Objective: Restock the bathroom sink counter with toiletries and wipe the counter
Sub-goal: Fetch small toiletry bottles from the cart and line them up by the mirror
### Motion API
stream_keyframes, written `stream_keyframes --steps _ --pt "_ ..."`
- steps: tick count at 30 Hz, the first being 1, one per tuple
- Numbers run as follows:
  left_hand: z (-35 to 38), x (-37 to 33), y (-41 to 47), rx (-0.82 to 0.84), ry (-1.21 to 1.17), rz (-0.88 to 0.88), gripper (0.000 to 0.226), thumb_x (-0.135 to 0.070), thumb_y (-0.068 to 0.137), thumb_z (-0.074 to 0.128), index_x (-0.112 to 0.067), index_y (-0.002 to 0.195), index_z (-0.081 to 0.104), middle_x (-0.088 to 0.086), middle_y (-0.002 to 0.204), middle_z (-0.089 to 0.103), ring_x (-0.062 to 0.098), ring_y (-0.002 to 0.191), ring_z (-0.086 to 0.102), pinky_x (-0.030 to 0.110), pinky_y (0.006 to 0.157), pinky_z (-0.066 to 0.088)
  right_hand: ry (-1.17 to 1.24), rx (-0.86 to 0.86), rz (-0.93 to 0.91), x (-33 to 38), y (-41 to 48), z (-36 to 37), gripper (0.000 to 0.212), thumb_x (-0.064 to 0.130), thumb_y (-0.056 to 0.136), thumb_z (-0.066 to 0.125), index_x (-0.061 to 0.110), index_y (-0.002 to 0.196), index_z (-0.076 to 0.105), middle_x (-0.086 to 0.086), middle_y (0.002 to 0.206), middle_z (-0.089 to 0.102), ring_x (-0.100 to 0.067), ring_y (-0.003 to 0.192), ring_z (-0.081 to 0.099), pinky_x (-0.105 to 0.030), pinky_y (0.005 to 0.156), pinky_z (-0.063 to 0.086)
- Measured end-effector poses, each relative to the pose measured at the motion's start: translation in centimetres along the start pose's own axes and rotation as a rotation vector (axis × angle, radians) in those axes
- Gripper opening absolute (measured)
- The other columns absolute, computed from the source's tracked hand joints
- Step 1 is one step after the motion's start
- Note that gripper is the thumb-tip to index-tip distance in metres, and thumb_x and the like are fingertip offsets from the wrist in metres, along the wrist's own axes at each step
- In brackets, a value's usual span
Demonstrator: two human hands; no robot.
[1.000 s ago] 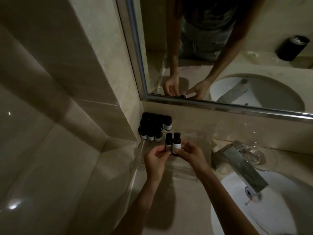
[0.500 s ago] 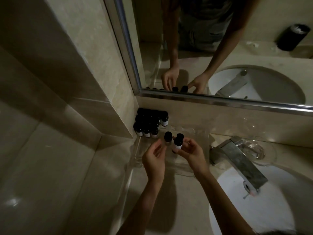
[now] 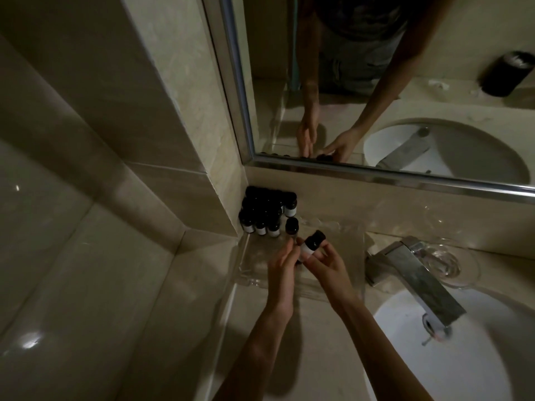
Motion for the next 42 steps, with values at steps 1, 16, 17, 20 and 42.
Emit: stream_keyframes --steps 1,16,17,20,42 --pt "0.1 -0.3 0.3 -0.013 -0.001 0.013 0.022 -0.015 0.096 0.053 -0.022 0.111 0.068 -0.001 0.107 0.072 0.011 0.106 0.065 0.03 0.097 0.048 0.004 -0.003 -0.001 0.1 0.4 0.2 0.038 0.009 0.087 0.062 0.005 0.124 0.051 -0.009 0.113 0.07 -0.022 0.109 0.065 -0.034 0.093 0.051" --pt "0.5 -1.8 2.1 -0.047 -0.004 0.126 0.028 -0.01 0.093 0.057 -0.025 0.116 0.061 -0.013 0.105 0.067 -0.009 0.099 0.06 0.007 0.081 0.047 -0.071 -0.019 -0.104 2.0 3.8 1.0 0.02 -0.002 0.088 0.06 0.01 0.103 0.054 0.0 0.095 0.074 -0.01 0.095 0.069 -0.018 0.076 0.051" --pt "0.6 -1.9 2.0 -0.043 0.008 0.133 0.03 -0.009 0.094 0.056 -0.02 0.121 0.061 -0.013 0.106 0.066 -0.01 0.098 0.06 0.006 0.08 0.046 -0.081 -0.026 -0.119 2.1 3.9 0.9 0.02 -0.002 0.087 0.061 0.01 0.102 0.054 -0.001 0.097 0.073 -0.011 0.095 0.069 -0.019 0.076 0.052" --pt "-0.3 -1.5 1.2 -0.07 0.048 0.158 0.027 -0.004 0.095 0.053 -0.015 0.119 0.062 -0.014 0.102 0.068 -0.013 0.095 0.061 0.006 0.078 0.046 -0.177 -0.064 -0.2 2.0 3.5 0.9 0.024 -0.002 0.084 0.067 0.012 0.101 0.058 -0.005 0.102 0.07 -0.015 0.098 0.068 -0.025 0.082 0.053" --pt "-2.3 0.8 0.8 -0.096 0.049 0.172 0.04 -0.001 0.096 0.045 -0.011 0.134 0.054 -0.005 0.123 0.063 0.005 0.116 0.059 0.026 0.099 0.048 -0.627 -0.283 -0.465 1.7 3.5 2.7 0.02 0.009 0.084 0.072 0.019 0.098 0.06 0.006 0.097 0.062 -0.003 0.094 0.062 -0.028 0.076 0.058"
Point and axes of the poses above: each hand's wrist, its own y-axis towards the middle knuckle, its own z-axis out of the palm, x = y × z, the point moved 6 cm from there along y, towards the middle knuckle
